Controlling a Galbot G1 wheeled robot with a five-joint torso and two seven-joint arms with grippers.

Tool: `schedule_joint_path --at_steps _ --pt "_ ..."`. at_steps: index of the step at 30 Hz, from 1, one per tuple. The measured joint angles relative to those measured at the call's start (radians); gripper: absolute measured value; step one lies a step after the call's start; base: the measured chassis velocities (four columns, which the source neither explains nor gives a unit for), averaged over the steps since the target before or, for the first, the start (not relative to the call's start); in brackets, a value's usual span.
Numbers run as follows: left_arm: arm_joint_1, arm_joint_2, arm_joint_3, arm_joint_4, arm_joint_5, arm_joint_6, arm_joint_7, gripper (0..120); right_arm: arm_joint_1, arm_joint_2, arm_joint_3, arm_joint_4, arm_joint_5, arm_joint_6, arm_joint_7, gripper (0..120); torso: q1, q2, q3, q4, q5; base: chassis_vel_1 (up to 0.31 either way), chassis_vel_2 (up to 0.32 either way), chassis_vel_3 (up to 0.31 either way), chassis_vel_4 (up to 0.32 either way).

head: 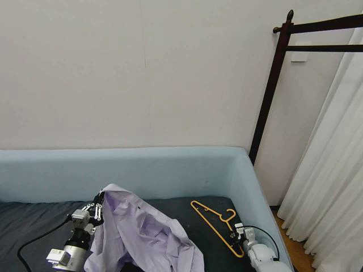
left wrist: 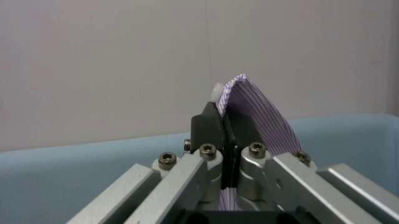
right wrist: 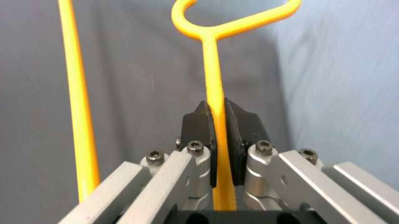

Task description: Pick up the clothes from the sofa and hang them on the clothes hanger.

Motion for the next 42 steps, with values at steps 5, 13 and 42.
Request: schedule_joint_path --at_steps 5,13,42 --pt "0.002 0.006 -0.004 -0.001 -0.007 0.001 0.000 0 -0.165 -0.096 -0.036 0.368 -0.097 0.141 0.044 4 0.000 0.000 0.000 0.0001 -0.0001 0.000 0.000 0.000 0.000" --pt "0.005 0.008 -0.006 -0.011 -0.015 0.001 0.001 0 -0.502 -0.175 -0.011 0.781 -0.486 0.393 0.161 4 0.000 0.000 0.000 -0.0004 -0.0001 0.000 0.000 0.000 0.000" --pt "0.103 -0.046 0.014 -0.119 0.050 -0.019 0.013 0 -0.454 -0.040 -0.259 0.781 -0.696 0.285 0.421 4 0.000 0.000 0.000 -0.0001 -0.0002 0.000 0.000 0.000 0.000"
